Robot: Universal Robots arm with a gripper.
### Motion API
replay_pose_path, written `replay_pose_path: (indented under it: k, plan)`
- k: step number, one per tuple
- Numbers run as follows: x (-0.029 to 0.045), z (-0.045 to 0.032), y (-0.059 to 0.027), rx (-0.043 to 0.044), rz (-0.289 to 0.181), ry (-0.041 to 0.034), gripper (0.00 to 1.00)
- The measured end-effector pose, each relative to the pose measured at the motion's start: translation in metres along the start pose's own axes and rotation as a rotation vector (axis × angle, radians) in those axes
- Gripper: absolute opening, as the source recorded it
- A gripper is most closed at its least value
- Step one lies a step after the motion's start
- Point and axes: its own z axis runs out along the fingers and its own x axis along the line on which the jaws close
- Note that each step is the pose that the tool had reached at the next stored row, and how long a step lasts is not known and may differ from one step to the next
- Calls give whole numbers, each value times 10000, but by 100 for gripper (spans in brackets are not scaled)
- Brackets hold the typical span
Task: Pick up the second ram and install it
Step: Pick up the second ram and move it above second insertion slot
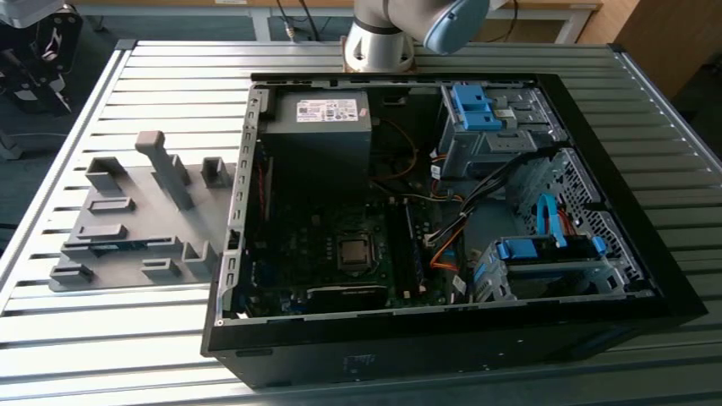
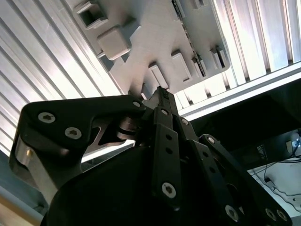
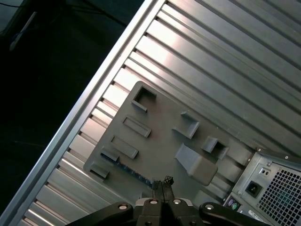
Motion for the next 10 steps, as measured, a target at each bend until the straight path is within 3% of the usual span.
replay_pose_path:
  k: [10]
  plan:
    - [1,0,-1,-5,-218,8,11]
